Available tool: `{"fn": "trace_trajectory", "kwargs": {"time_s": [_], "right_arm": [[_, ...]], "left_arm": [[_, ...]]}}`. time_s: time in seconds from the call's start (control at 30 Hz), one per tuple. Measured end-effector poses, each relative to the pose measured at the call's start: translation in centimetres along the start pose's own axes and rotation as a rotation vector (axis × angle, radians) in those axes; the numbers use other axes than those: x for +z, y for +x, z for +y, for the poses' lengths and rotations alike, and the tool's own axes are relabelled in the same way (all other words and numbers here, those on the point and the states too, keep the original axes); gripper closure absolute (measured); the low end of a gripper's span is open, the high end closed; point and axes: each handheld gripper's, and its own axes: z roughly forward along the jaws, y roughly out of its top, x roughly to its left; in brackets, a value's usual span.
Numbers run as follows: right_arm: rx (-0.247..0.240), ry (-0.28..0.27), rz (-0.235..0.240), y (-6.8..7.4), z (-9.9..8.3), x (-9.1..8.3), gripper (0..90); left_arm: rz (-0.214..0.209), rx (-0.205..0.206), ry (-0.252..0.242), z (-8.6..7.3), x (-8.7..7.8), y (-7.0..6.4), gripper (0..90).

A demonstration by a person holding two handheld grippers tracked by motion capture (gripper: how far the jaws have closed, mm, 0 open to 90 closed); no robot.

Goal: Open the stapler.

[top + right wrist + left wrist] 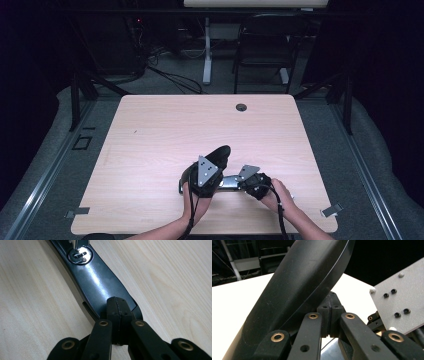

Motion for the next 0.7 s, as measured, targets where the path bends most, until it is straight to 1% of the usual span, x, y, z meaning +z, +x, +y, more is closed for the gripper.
{"fn": "trace_trajectory", "kwargs": {"time_s": [0.33,0.37,0.43,0.5,0.67,0.7], "right_arm": [[0.001,0.010,-0.004,0.0,0.0,0.0,90.0],[0.005,0.007,-0.003,-0.1,0.0,0.0,90.0],[0.022,-0.004,0.008,-0.1,-0.1,0.0,90.0],[0.022,0.000,0.015,-0.2,-0.1,0.0,90.0],[0.022,0.001,0.013,-0.2,-0.1,0.0,90.0],[0.023,-0.002,0.005,-0.1,-0.1,0.0,90.0]], "left_arm": [[-0.010,-0.027,0.003,0.5,-1.0,0.7,90.0],[-0.010,-0.032,0.004,0.5,-1.0,0.8,90.0],[-0.025,-0.055,0.011,0.7,-1.2,1.0,90.0],[-0.032,-0.071,0.014,0.9,-1.4,1.3,90.0],[-0.024,-0.082,0.008,1.1,-1.9,1.6,90.0],[-0.021,-0.083,0.007,1.1,-2.0,1.7,90.0]]}}
